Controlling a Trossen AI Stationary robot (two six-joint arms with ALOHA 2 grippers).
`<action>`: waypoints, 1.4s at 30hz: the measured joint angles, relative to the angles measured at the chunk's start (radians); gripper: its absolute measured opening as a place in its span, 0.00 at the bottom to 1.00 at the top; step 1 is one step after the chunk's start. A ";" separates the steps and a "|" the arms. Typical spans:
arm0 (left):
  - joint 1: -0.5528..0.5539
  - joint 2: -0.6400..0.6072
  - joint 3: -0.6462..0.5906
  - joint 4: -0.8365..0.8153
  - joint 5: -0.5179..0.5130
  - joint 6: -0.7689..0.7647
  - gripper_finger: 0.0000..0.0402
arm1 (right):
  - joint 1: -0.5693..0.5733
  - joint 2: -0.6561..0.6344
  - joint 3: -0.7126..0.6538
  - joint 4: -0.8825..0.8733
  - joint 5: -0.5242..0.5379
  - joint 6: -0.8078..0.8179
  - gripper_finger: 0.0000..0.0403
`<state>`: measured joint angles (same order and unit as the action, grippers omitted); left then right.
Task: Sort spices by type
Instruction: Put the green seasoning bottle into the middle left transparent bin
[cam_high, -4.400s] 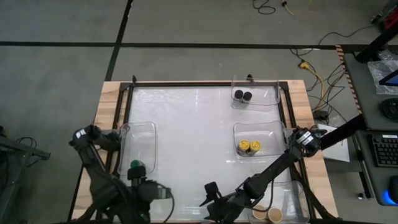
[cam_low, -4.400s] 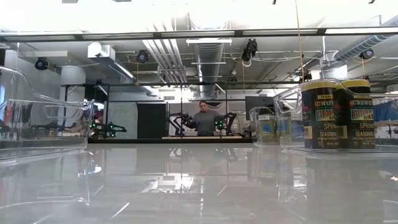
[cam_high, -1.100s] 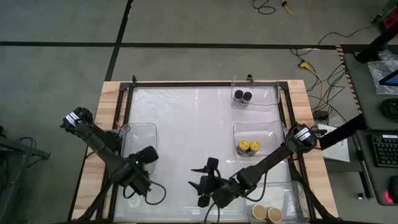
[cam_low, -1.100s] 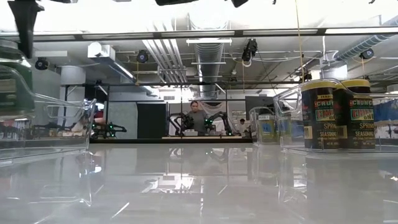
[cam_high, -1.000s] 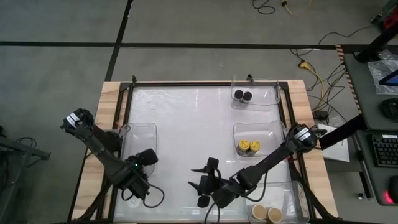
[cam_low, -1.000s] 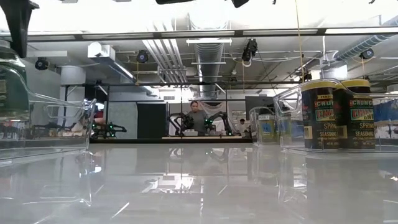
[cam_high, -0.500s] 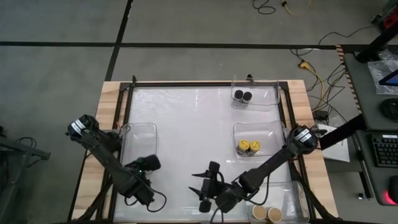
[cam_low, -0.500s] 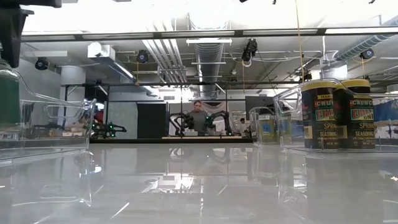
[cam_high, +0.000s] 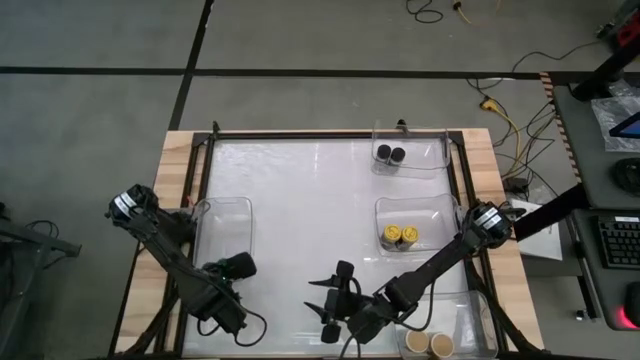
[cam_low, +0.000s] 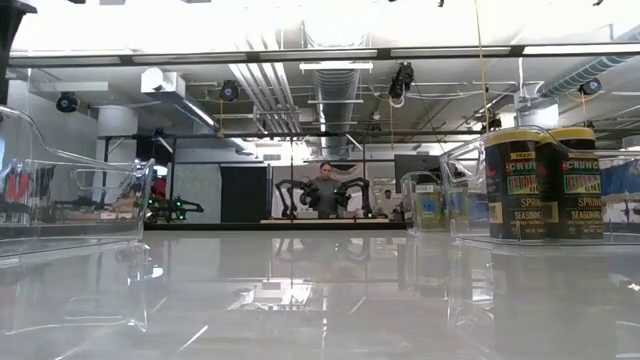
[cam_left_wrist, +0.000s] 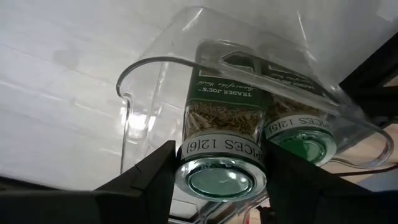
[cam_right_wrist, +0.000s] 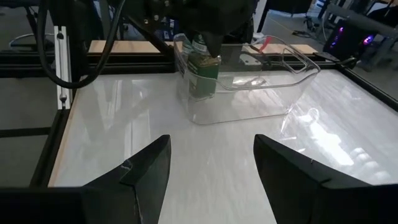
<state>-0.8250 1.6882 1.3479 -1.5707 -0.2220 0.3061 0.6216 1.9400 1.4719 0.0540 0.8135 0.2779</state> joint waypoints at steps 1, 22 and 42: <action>-0.001 0.000 0.000 0.000 -0.004 0.000 0.47 | 0.000 0.000 0.000 0.000 0.000 0.000 0.54; 0.014 0.000 -0.069 0.051 -0.057 0.078 0.47 | 0.000 0.001 0.000 -0.001 0.000 0.017 0.54; 0.013 0.000 -0.116 0.116 -0.004 0.070 0.47 | 0.002 0.001 0.000 -0.001 0.000 0.018 0.54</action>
<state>-0.8120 1.6886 1.2320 -1.4550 -0.2260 0.3763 0.6235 1.9411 1.4719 0.0532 0.8135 0.2958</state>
